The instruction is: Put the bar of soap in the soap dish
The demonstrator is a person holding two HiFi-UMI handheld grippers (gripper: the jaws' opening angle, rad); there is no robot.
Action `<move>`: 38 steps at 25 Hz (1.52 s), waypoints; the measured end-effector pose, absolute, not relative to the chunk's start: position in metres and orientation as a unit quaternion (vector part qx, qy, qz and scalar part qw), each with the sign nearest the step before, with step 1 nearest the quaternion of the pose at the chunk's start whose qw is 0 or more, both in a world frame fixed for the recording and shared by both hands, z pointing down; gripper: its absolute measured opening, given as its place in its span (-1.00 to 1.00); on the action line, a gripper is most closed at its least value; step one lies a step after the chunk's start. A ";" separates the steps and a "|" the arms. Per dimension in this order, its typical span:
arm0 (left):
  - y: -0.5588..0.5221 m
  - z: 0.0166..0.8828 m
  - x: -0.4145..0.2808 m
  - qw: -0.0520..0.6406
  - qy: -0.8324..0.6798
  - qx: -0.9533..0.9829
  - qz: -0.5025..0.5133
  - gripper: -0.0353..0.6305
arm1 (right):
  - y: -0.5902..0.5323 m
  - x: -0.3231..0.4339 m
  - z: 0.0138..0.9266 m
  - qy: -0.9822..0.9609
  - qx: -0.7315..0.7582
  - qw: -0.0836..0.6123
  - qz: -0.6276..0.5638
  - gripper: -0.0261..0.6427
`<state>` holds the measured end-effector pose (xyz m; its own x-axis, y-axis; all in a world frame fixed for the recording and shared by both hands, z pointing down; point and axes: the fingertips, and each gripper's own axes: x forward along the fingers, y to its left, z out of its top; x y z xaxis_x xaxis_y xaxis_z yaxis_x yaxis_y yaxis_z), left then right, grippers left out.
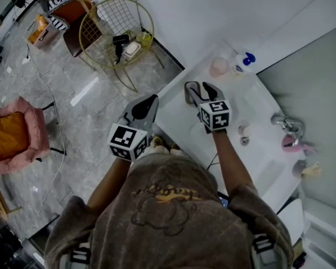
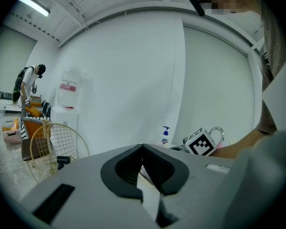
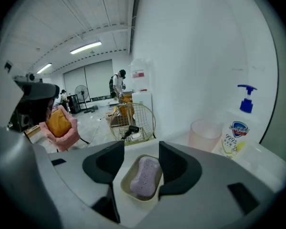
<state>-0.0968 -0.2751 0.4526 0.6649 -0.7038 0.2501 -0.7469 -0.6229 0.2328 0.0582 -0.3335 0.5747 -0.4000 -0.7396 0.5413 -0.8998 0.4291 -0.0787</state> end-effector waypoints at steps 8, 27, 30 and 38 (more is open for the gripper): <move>-0.270 0.441 -0.067 0.151 -0.371 0.914 0.056 -0.88 | -0.295 0.071 0.508 -0.830 0.514 0.163 0.142 -0.25; -0.260 0.438 -0.040 0.153 -0.345 0.925 0.037 -0.88 | -0.198 0.122 0.431 -0.812 0.572 -0.002 0.114 -0.56; -0.262 0.439 -0.043 0.149 -0.353 0.923 0.032 -0.88 | -0.193 0.123 0.432 -0.811 0.574 -0.005 0.113 -0.69; -0.268 0.446 -0.045 0.150 -0.358 0.921 0.030 -0.88 | -0.199 0.125 0.441 -0.799 0.592 -0.004 0.103 -0.94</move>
